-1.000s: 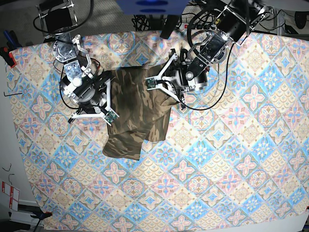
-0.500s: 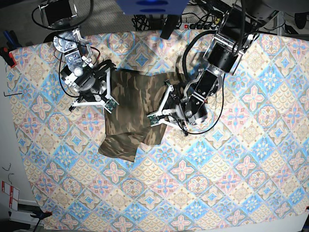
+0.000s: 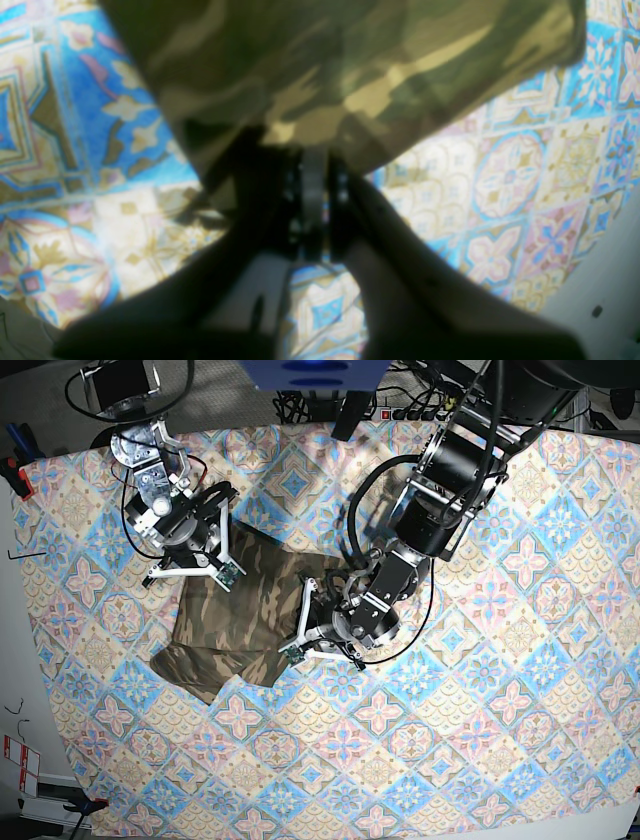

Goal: Fold the T-shirt properly
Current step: 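Press and smooth the folded shirt with the left gripper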

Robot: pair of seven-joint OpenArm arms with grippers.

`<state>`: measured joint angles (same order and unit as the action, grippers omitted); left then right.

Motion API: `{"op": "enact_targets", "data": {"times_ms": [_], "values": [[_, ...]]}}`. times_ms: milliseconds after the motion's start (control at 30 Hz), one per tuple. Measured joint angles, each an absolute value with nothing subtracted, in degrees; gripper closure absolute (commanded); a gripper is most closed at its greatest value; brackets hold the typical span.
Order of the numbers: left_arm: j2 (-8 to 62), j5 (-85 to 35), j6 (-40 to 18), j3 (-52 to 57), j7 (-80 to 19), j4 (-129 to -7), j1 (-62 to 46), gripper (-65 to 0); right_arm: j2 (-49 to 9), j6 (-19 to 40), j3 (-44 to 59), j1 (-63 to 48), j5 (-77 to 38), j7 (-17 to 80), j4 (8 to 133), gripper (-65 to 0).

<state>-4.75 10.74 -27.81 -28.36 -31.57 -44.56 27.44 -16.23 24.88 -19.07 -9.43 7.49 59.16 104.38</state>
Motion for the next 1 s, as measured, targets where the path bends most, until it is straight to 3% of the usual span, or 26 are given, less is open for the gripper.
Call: {"op": "enact_targets", "data": {"times_ms": [67,233,300,400,567,700,833,1000], "values": [[-4.6,10.9,-25.9,-27.9,-32.2,-47.3,26.8,-7.7,-16.2,24.8,-19.0,-9.4,7.5,59.1,104.4,-1.1],[-4.0,11.7,-25.2,-20.5,-32.6,-68.9,19.6,-7.7,-16.2,24.8,-18.8,-9.4,7.5,59.2,104.4,-1.1],[-3.9,12.0,-25.1,-21.2,-37.9,-76.2,17.3,-7.7,-16.2,24.9,-18.8,-9.5,7.5,59.3,104.4,-1.1],[-1.2,12.3,-31.0,-27.0,-49.3,-82.9,14.2,-7.6,-16.2,24.9,-18.9,-9.6,7.5,59.3,104.4,-1.1],[4.4,12.6,-33.3,-31.3,-56.2,-98.0,3.5,-7.6,-16.2,24.8,-18.9,-9.5,7.5,59.2,104.2,-1.1],[7.2,12.4,-32.9,-34.5,-57.9,-96.8,3.2,-7.6,-16.2,24.8,-18.9,-9.5,7.5,59.3,104.1,-1.1],[7.4,12.4,-33.3,-34.7,-54.0,-86.9,3.4,-7.6,-16.1,24.9,-18.9,-9.5,7.5,59.3,104.1,-1.1],[3.2,13.0,-33.0,-34.5,-50.6,-75.1,9.5,-7.6,-16.2,24.9,-19.0,-9.6,7.4,59.0,104.1,-1.1]]}}
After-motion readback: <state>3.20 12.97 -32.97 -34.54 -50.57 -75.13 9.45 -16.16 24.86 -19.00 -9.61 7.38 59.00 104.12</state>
